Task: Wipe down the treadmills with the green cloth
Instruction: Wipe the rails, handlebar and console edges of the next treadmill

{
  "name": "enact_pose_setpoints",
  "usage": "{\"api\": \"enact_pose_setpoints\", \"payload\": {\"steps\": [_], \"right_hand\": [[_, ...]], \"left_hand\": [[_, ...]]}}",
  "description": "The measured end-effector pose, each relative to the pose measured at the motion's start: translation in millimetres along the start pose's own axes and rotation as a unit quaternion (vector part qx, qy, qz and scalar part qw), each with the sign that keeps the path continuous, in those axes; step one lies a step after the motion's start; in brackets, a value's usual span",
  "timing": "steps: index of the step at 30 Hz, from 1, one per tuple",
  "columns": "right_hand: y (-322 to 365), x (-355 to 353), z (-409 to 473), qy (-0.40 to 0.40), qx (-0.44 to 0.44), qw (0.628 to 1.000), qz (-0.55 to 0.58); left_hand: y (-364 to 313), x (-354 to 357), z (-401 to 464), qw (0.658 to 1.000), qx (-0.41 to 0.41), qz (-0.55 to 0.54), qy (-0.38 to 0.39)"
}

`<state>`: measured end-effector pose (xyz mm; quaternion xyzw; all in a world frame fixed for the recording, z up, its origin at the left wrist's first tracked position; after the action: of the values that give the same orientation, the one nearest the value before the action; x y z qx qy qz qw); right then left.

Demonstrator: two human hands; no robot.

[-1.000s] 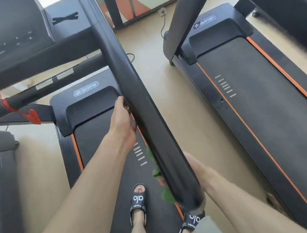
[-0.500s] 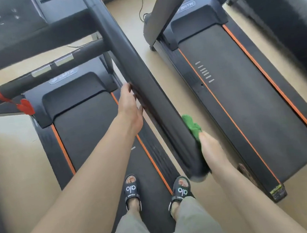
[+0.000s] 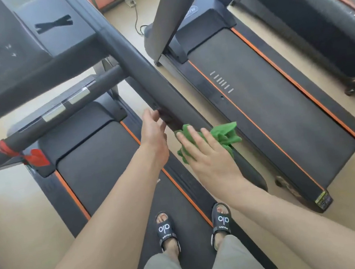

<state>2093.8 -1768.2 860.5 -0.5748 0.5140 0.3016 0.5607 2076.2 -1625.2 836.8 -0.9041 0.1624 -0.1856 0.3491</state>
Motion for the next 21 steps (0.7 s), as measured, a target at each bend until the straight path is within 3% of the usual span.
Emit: {"api": "enact_pose_setpoints", "payload": {"steps": [2,4,7,11,13,15,18,21], "right_hand": [[11,0,46,0.087,-0.112,0.973,-0.180],[17,-16,75,0.146,-0.172,0.912,-0.342],[20,-30,92,0.136,-0.153,0.854,-0.478],[17,-21,37,0.164,-0.222,0.861,-0.427],[17,-12,-15,0.199,-0.291,0.833,-0.426],[18,2,-57,0.175,-0.309,0.827,-0.437],[10,15,-76,0.157,-0.293,0.866,-0.374],[12,15,-40,0.111,-0.259,0.896,-0.344]], "left_hand": [[-9,-15,7,0.998,-0.001,0.061,0.000],[-13,-23,13,0.994,-0.002,0.106,-0.006],[-11,-15,13,0.993,0.000,0.120,-0.014],[2,17,4,0.987,-0.004,0.159,-0.036],[8,31,-3,0.986,0.004,0.158,-0.059],[10,41,-11,0.981,0.007,0.174,-0.083],[9,49,-10,0.974,0.015,0.195,-0.114],[12,51,-6,0.971,0.022,0.207,-0.119]]}}
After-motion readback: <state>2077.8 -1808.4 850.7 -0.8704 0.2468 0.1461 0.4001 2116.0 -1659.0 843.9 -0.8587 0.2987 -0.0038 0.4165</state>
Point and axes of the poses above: each hand's wrist, its own z-axis towards the middle knuckle, its own x-axis out of the palm, y = z × x, the point moved 5 cm from there along z, towards the middle knuckle, and after that the axes turned 1 degree about -z, right-handed, at the moved point
